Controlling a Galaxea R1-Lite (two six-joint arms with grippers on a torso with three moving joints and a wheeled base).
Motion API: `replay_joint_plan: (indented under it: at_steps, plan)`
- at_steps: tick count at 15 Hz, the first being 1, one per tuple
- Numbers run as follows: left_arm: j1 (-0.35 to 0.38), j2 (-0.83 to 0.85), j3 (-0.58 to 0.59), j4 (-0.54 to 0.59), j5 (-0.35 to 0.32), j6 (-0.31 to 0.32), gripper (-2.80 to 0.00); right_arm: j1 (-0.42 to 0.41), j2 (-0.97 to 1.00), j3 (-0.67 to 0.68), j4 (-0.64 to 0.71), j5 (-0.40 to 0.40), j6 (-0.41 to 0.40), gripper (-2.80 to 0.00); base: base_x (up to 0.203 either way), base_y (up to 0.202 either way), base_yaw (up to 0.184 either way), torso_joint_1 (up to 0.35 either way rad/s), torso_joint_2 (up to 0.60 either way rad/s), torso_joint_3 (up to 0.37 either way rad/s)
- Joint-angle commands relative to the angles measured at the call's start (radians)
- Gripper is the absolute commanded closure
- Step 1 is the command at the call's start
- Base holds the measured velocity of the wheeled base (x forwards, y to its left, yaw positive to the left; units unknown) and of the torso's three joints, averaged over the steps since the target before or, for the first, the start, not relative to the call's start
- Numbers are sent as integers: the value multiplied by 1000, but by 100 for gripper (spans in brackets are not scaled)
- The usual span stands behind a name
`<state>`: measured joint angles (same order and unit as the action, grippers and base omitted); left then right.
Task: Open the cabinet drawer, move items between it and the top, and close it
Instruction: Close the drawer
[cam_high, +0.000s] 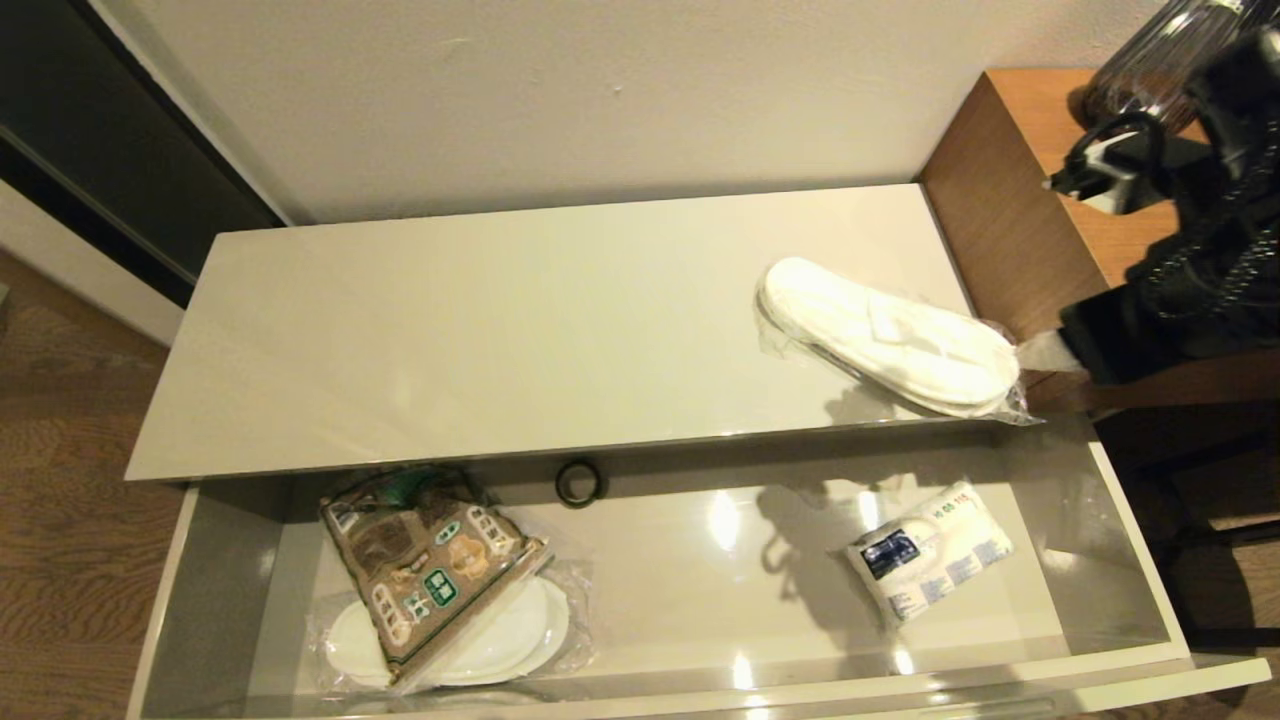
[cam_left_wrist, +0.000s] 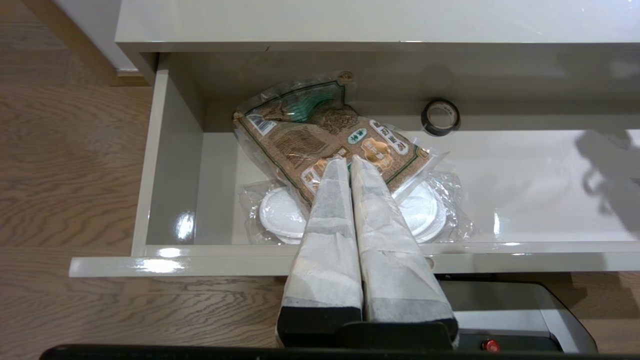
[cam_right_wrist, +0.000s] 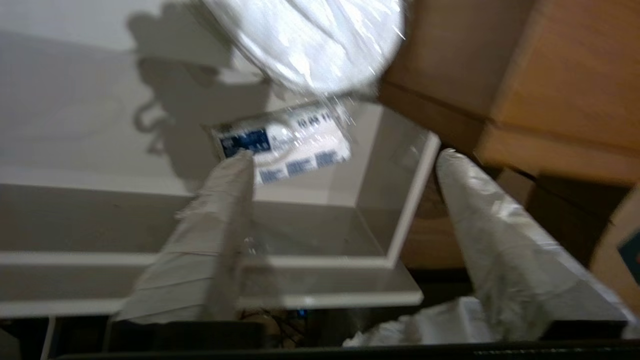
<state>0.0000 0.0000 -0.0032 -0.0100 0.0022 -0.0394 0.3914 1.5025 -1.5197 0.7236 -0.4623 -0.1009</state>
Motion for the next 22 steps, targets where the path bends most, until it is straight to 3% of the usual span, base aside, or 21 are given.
replay_joint_plan:
  at_steps: [1, 5, 8, 12, 15, 22]
  plan:
    - [0, 2, 0, -1, -1, -1, 0, 19, -107, -55, 134, -22, 49, 0, 0, 0, 0, 0, 0, 0]
    - [0, 2, 0, -1, -1, -1, 0, 52, -144, -142, 462, -87, 373, 0, 0, 0, 0, 0, 0, 0]
    - [0, 2, 0, -1, -1, -1, 0, 68, -193, -127, 551, -172, 569, 0, 0, 0, 0, 0, 0, 0]
    - [0, 2, 0, -1, 0, -1, 0, 130, -233, -85, 652, -200, 808, 0, 0, 0, 0, 0, 0, 0]
    - [0, 2, 0, -1, -1, -1, 0, 154, -285, -29, 672, -203, 850, 0, 0, 0, 0, 0, 0, 0]
    - [0, 2, 0, -1, 0, -1, 0, 173, -306, -115, 604, -204, 875, 0, 0, 0, 0, 0, 0, 0]
